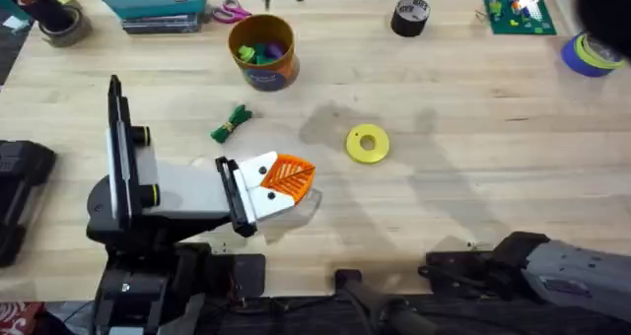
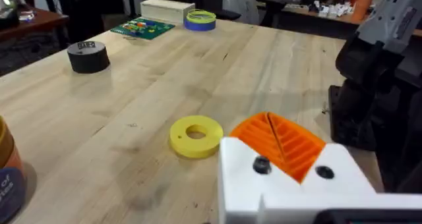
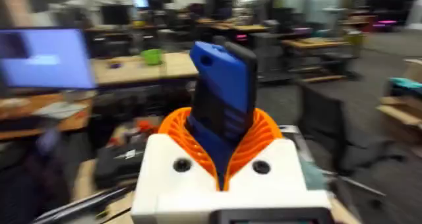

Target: Pick up the gripper from the table and insert it into the empty holder that is missing its gripper. Then pick up a screw, insert it into the mounting hole, and use the screwdriver to tighten it. Finally, clean up the table by picking up the vegetable and placing it into the bucket.

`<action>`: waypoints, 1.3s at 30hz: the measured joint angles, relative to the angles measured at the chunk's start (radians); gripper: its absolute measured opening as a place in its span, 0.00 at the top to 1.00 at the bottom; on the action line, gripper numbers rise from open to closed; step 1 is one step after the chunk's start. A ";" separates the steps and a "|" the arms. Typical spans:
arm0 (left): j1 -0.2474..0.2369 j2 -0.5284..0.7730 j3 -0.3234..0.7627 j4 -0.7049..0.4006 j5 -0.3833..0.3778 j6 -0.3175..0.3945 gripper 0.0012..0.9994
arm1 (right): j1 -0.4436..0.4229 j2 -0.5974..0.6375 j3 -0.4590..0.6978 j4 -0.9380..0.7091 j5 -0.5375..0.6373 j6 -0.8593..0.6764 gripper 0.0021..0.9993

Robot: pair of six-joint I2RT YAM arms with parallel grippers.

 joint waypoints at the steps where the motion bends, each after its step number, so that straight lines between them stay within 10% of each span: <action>1: 0.000 0.000 0.000 0.000 0.000 0.000 1.00 | 0.000 0.000 -0.022 0.030 -0.035 0.015 0.98; 9: 0.000 0.000 0.000 0.000 0.000 0.000 1.00 | 0.004 0.000 -0.080 0.137 -0.243 0.119 0.98; 39: 0.000 0.000 0.000 0.000 0.000 0.000 1.00 | 0.080 0.020 -0.094 0.186 -0.399 0.101 0.98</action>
